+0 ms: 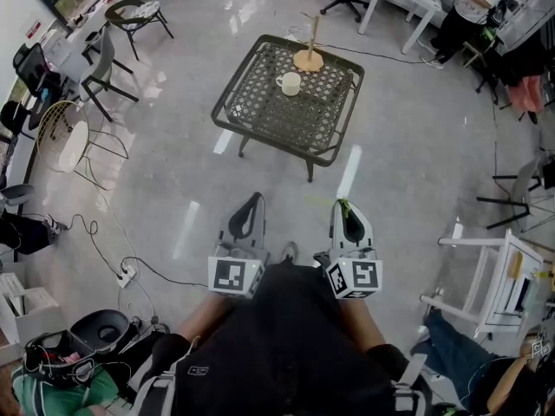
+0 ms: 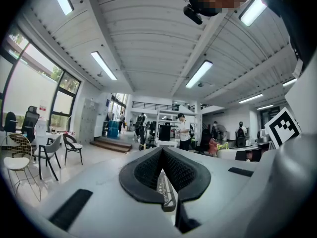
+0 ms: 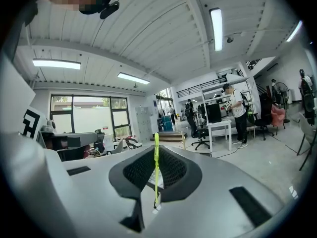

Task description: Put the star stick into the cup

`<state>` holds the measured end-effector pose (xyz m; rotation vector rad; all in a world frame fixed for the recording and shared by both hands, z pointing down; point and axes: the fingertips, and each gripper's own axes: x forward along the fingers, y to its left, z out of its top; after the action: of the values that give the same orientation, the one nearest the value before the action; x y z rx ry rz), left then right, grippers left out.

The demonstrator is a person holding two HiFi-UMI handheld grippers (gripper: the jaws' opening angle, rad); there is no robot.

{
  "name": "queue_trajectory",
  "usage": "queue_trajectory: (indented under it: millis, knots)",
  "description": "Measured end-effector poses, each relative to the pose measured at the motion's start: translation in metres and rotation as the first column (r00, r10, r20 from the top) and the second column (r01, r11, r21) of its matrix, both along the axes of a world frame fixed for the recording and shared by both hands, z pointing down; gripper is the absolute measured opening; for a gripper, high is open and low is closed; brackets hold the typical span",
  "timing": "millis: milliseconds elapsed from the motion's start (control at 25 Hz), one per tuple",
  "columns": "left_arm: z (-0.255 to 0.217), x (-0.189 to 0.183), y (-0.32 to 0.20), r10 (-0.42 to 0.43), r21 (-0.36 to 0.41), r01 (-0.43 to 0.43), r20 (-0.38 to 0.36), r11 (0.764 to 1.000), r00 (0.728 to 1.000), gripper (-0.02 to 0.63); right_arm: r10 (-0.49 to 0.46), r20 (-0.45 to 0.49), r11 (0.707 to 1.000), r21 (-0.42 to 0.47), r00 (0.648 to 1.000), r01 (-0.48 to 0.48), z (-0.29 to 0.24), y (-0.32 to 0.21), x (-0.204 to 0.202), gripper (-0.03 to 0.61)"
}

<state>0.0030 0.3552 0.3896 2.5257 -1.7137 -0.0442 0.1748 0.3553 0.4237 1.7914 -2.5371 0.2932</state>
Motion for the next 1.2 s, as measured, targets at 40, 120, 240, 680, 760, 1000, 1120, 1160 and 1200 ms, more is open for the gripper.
queue_trajectory:
  millis: [40,120,240,680,760,1000,1120,1160,1200]
  knots:
    - [0.0,0.003,-0.001,-0.002,0.001,0.002,0.002,1.0,1.0,0.015,-0.007,-0.001,1.0,0.004,1.0,0.007,0.0,-0.001,0.002,0.021]
    - [0.004,0.008,-0.003,-0.006,0.003,0.006,0.015,1.0,1.0,0.015,-0.018,0.0,1.0,0.009,1.0,0.018,0.001,-0.004,0.007,0.021]
    - [0.01,0.012,-0.005,-0.019,-0.003,0.019,0.028,1.0,0.999,0.015,-0.038,-0.006,0.999,0.014,0.999,0.038,0.004,-0.009,0.012,0.021]
    - [0.026,0.001,-0.059,-0.065,-0.04,0.066,0.033,0.997,0.997,0.015,-0.062,-0.018,0.998,0.003,0.998,0.062,0.013,-0.07,0.008,0.022]
    - [0.029,-0.003,-0.077,-0.06,-0.043,0.061,0.027,0.997,0.998,0.015,-0.059,-0.028,0.998,0.0,0.998,0.059,0.015,-0.089,0.004,0.021]
    - [0.031,-0.03,-0.157,-0.043,-0.046,0.044,0.018,0.998,0.999,0.015,-0.025,-0.035,1.0,-0.01,0.999,0.024,0.014,-0.163,-0.019,0.021]
    - [0.025,-0.042,-0.201,-0.03,-0.048,0.03,-0.004,0.998,1.0,0.015,-0.009,-0.05,1.0,-0.021,0.999,0.008,0.012,-0.202,-0.032,0.021]
    - [0.023,-0.046,-0.214,-0.022,-0.051,0.021,-0.013,0.998,1.0,0.015,0.001,-0.053,1.0,-0.026,0.999,-0.002,0.011,-0.213,-0.035,0.021]
    - [0.021,-0.049,-0.226,-0.012,-0.053,0.011,-0.019,0.999,1.0,0.015,0.014,-0.055,0.999,-0.031,0.998,-0.015,0.009,-0.224,-0.038,0.021]
